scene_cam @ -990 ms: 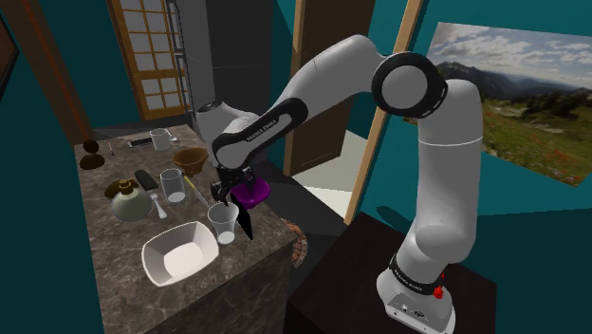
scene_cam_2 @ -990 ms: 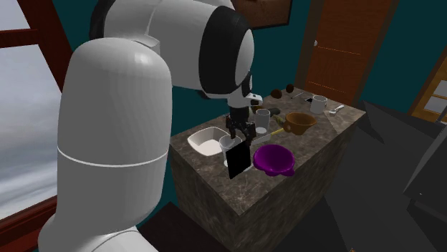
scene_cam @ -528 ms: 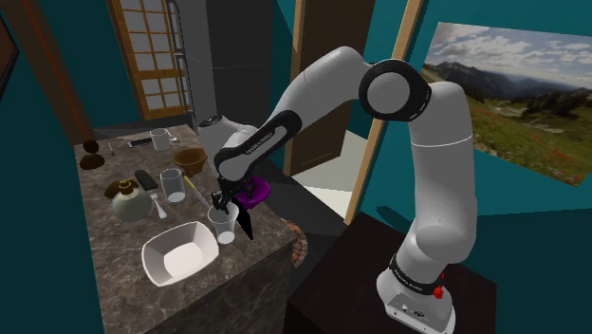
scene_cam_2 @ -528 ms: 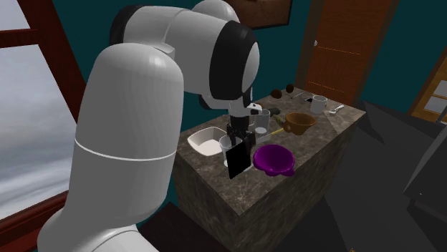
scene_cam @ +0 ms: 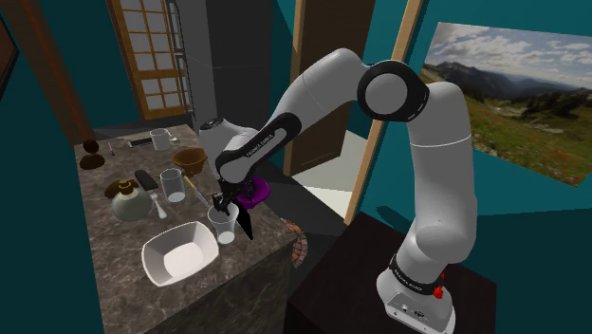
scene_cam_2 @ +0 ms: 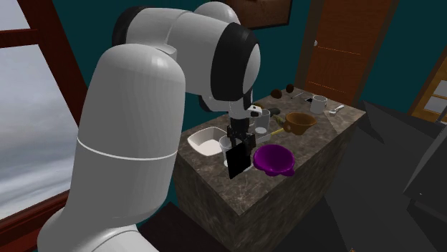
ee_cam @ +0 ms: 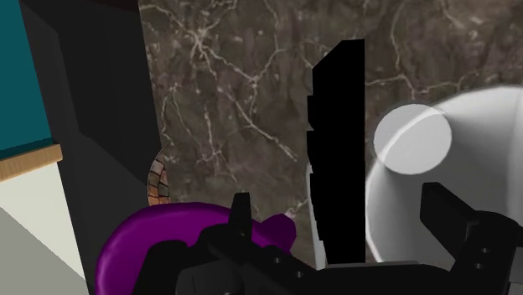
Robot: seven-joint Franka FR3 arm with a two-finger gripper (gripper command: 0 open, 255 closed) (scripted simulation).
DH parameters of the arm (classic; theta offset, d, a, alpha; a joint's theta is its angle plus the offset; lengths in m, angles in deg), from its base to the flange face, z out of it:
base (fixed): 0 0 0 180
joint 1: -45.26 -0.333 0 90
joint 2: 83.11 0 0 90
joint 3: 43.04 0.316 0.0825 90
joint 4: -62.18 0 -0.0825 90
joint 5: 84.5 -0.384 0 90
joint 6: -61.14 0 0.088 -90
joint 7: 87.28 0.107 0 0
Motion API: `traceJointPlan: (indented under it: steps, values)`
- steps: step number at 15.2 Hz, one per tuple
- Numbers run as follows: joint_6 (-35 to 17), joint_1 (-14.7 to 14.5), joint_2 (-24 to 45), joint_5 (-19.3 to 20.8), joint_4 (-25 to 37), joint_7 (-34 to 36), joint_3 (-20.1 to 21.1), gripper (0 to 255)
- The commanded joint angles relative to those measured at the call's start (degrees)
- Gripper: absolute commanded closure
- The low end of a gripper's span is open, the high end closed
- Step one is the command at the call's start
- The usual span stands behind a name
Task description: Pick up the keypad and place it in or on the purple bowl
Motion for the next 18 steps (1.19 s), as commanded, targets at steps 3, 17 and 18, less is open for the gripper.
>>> traceJointPlan:
  steps: [3, 17, 18]
  values:
    - [0.0, 0.0, 0.0, 0.0, 0.0, 0.0, 0.0, 255]
    - [3.95, 0.51, -3.52, -1.59, 0.66, -1.38, 0.8, 255]
    - [4.53, 0.57, -3.99, -1.81, 0.8, -1.57, 0.9, 255]
